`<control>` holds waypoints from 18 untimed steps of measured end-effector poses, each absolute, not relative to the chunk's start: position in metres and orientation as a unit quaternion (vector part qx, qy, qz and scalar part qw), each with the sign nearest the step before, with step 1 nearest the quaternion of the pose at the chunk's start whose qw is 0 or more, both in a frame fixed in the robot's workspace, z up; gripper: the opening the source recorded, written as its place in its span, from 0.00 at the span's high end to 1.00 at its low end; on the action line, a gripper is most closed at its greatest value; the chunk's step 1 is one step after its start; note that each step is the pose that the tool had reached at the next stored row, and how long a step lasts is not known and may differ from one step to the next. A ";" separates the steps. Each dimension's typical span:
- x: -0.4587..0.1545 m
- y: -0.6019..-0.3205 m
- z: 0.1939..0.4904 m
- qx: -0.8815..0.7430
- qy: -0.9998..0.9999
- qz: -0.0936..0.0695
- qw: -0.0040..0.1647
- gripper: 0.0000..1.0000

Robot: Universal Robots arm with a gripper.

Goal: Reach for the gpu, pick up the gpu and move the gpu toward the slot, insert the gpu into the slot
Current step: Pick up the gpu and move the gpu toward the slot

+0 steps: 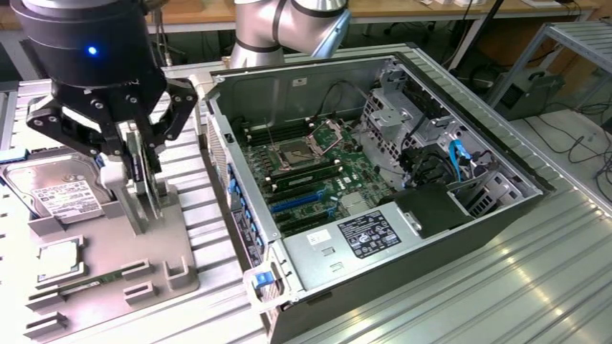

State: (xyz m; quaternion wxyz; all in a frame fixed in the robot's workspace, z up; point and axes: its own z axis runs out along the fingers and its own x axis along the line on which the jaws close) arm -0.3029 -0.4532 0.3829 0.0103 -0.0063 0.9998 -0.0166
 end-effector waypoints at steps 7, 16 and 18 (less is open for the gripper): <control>-0.303 -0.453 0.447 -0.007 0.999 -0.034 0.010 0.72; -0.303 -0.453 0.450 -0.006 0.999 -0.035 0.010 0.72; -0.303 -0.453 0.450 -0.006 0.999 -0.035 0.010 0.72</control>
